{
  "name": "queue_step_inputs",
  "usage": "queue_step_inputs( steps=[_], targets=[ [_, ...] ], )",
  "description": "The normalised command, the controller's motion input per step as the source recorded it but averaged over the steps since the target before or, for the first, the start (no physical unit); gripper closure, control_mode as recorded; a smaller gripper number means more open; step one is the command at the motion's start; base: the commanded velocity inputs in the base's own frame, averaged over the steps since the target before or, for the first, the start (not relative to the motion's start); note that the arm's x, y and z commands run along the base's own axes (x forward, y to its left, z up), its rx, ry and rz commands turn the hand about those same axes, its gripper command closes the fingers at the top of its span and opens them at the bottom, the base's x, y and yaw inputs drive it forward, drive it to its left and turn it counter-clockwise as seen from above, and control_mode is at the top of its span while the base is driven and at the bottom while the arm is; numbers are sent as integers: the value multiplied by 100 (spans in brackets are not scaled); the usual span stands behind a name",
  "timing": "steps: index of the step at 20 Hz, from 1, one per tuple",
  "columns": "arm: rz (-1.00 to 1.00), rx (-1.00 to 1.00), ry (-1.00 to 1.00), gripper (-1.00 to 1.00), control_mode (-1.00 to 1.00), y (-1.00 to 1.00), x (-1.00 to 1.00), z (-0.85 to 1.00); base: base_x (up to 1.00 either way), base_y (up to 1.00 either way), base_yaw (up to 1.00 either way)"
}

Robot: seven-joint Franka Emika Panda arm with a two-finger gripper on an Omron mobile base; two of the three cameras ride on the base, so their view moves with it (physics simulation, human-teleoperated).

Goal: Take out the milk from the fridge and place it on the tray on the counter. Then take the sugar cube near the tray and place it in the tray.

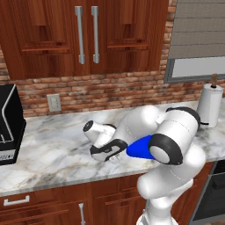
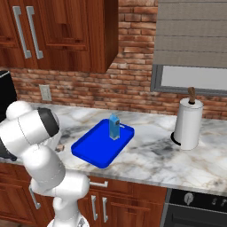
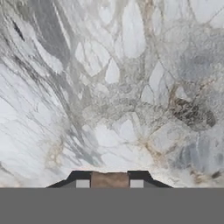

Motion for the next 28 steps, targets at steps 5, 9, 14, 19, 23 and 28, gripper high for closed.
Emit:
queue_step_inputs(
  steps=[5, 9, 14, 19, 23, 28],
  targets=[
    [7, 0, -2, 100, -100, -2, -66, 56, 0, 0, 0],
    [13, -5, 0, 100, -100, -16, -55, 73, 0, 0, 0],
    [15, -18, 0, 100, -100, -51, -29, 47, 0, 0, 0],
    [17, -14, 7, 100, -100, -60, -11, 53, 0, 0, 0],
    [15, -19, 6, 100, -100, -37, -11, 60, 0, 0, 0],
    [13, -5, 12, 100, -100, -54, 0, 32, 0, 0, 0]
  ],
)
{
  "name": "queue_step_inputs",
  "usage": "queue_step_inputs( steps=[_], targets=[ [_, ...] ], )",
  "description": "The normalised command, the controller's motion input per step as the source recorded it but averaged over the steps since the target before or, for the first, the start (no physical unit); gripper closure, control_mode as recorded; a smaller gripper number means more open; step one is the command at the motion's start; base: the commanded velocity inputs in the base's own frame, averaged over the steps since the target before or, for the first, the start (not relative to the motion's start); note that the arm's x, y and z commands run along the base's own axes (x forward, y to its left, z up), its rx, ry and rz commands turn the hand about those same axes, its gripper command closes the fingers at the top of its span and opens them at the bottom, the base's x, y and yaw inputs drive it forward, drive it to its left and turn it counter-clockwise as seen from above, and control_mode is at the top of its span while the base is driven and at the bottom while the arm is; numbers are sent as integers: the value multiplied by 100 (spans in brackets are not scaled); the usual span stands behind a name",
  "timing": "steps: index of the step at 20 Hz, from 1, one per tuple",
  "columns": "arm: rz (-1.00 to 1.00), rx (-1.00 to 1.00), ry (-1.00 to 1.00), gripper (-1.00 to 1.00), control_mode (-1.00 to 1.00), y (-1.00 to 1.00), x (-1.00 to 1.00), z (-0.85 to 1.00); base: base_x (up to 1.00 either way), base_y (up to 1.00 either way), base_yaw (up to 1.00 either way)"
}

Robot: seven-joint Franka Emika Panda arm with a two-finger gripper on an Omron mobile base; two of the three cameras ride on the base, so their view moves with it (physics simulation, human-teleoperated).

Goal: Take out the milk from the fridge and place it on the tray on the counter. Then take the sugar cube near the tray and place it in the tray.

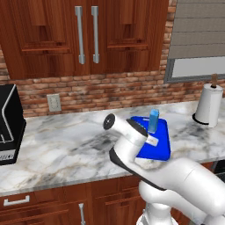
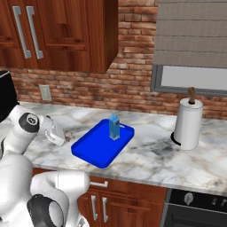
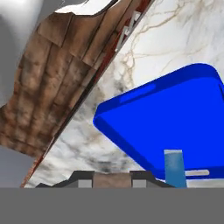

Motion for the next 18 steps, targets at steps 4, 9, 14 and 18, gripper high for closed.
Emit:
queue_step_inputs(
  steps=[4, 9, 14, 18],
  targets=[
    [14, 11, 21, 100, -100, -49, 2, 0, 0, 0, 0],
    [17, 18, 22, 100, -100, -33, 10, 0, 0, 0, 0],
    [14, 10, 21, 100, -100, -23, 11, 0, 0, 0, 0],
    [10, 5, 22, 100, -100, -6, 4, -2, 0, 0, 0]
  ],
)
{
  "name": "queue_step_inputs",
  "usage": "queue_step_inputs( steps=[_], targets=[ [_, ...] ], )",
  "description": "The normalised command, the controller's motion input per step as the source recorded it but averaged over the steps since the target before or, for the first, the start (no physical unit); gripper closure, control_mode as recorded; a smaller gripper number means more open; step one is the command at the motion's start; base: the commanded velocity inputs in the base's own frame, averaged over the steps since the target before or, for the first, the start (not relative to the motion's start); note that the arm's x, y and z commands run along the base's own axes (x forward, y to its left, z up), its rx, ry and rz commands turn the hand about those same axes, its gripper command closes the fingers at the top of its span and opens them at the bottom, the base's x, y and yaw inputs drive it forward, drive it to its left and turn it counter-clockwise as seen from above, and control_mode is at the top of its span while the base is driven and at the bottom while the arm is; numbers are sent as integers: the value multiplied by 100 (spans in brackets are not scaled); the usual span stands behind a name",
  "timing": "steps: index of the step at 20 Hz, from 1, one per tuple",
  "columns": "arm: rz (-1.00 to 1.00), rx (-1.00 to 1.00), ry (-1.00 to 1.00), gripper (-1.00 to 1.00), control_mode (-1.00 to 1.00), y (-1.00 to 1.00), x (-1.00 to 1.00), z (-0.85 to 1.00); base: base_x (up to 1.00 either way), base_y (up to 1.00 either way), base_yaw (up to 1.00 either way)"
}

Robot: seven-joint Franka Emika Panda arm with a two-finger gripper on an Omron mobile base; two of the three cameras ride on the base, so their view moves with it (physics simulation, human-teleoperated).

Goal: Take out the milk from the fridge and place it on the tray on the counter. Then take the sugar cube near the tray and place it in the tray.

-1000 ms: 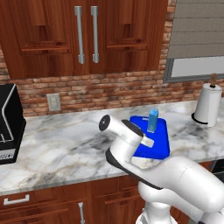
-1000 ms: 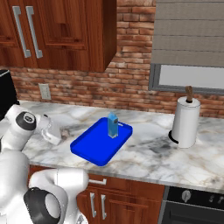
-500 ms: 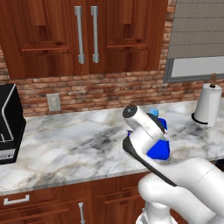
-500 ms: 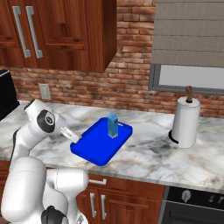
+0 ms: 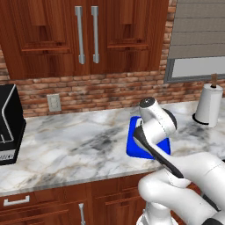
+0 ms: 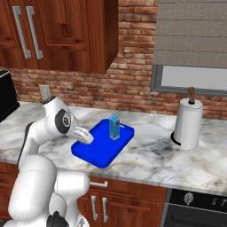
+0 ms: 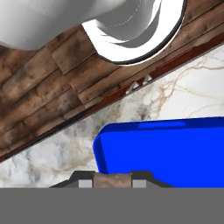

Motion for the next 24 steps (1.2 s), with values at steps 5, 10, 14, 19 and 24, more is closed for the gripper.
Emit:
queue_step_inputs(
  steps=[5, 10, 14, 19, 24],
  targets=[
    [2, 1, 1, 100, -100, 0, 0, -22, 0, 0, 0],
    [2, 1, -4, 100, -100, 0, 0, -26, 0, 0, 0],
    [2, 3, -6, 100, -100, -1, 3, -19, 0, 0, 0],
    [3, 5, 3, 100, -100, -1, 29, -16, 0, 0, 0],
    [4, 3, 4, 100, -100, -11, 35, -21, 0, 0, 0]
  ],
)
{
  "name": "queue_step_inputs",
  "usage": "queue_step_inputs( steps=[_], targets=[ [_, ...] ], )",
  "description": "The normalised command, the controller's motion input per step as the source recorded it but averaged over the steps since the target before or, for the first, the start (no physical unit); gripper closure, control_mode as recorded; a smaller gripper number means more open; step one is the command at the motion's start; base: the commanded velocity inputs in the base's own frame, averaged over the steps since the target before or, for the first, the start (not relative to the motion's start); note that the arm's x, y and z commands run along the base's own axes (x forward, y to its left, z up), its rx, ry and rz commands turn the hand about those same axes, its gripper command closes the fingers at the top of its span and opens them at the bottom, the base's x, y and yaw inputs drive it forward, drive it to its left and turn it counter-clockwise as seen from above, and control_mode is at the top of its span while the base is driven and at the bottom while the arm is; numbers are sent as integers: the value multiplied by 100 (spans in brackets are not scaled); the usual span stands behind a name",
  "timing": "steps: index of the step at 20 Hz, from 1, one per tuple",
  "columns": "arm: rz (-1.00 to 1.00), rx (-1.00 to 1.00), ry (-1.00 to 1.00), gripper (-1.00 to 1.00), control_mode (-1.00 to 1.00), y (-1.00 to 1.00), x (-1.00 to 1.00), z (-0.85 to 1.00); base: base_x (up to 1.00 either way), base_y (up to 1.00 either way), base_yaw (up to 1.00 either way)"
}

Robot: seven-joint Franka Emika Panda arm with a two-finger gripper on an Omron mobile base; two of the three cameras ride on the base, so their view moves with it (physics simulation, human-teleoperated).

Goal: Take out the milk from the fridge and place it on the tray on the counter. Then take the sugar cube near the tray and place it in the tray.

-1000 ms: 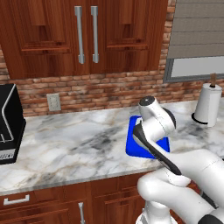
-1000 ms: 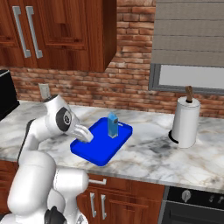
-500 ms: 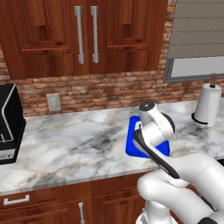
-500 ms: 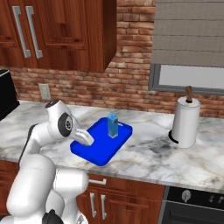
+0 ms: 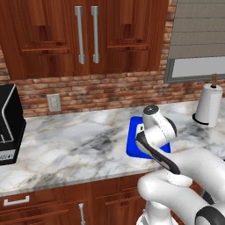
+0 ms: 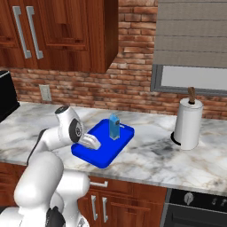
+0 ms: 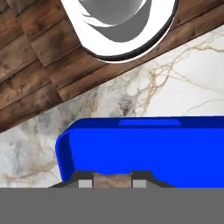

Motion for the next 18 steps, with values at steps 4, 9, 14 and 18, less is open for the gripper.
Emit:
queue_step_inputs(
  steps=[4, 9, 14, 18],
  targets=[
    [4, 1, 1, 100, -100, -8, 31, -24, 0, 0, 0],
    [4, 1, 3, 100, -100, -2, 30, -24, 0, 0, 0],
    [3, 1, 4, 100, -100, 0, 23, -25, 0, 0, 0],
    [2, 2, 3, 100, -100, -2, 22, -22, 0, 0, 0]
  ],
)
